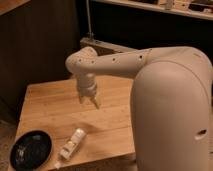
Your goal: Place the bottle in the ceramic bowl
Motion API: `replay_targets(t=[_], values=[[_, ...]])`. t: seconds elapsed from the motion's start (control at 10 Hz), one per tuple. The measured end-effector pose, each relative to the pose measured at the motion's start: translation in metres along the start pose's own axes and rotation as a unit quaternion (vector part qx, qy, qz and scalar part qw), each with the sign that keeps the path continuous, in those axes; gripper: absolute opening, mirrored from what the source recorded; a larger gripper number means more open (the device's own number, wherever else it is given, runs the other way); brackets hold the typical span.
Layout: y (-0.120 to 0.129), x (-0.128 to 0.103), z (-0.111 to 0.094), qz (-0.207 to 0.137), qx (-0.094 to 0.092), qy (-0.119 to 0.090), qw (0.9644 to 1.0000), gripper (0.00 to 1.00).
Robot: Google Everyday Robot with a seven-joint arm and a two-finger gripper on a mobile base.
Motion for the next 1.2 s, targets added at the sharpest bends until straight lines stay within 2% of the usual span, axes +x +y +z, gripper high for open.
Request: replay_targets(t=[0.1,0.2,0.3,0.5,0.6,0.7,1.2], values=[[0.006,0.003,-0.001,-0.028,-0.014,0.004,0.9995,0.65],[-0.011,0.004,0.0,0.005,-0.042,0.018,0.9989,0.65],[-0.019,0.006,0.002,0.019,-0.056,0.024,0.9979,0.65],[-0.035,0.014,0.005,0.044,-0.107,0.039,0.9925,0.65],[-0.041,0.014,0.006,0.05,-0.119,0.04,0.9908,0.65],[-0.041,0.015,0.006,0.051,-0.124,0.041,0.9901,0.65],[-0.038,0.016,0.005,0.048,-0.125,0.042,0.99,0.65]])
